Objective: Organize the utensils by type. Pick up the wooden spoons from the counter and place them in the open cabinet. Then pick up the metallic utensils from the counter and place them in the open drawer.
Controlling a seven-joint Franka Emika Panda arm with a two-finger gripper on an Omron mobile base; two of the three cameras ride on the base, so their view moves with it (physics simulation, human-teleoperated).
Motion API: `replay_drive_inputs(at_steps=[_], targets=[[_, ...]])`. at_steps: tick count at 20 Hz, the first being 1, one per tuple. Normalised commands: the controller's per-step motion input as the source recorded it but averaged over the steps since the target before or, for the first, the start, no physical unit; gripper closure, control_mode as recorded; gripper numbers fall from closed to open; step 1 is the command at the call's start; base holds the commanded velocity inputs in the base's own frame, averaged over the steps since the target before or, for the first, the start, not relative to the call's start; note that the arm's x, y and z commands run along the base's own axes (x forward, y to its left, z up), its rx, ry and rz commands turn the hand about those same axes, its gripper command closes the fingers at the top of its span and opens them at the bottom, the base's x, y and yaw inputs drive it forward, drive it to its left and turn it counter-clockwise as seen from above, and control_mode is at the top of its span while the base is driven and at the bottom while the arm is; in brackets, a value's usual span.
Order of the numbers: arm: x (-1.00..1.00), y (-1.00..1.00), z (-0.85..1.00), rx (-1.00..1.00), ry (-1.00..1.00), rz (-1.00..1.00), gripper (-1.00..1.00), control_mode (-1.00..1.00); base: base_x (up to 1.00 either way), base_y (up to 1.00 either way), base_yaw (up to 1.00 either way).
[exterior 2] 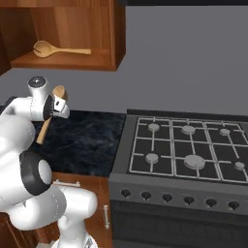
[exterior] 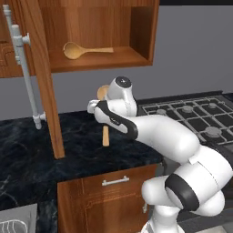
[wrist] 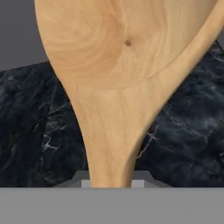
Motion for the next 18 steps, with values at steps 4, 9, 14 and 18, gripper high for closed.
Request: replay_drive_inputs(at_steps=[4, 9, 14, 18], targets=[[0.00, 0.00, 0.00, 0.00, 0.00, 0.00, 1.00, 1.00, 0.58, 0.37, 0.00], [0.00, 0.00, 0.00, 0.00, 0.00, 0.00, 1.00, 1.00, 0.46, 0.36, 0.02], [0.00, 0.00, 0.00, 0.00, 0.00, 0.00, 1.00, 1.00, 0.43, 0.17, 0.02], [0.15, 0.06, 0.02, 0.00, 0.01, -0.01, 1.00, -1.00, 0.08, 0.01, 0.00]])
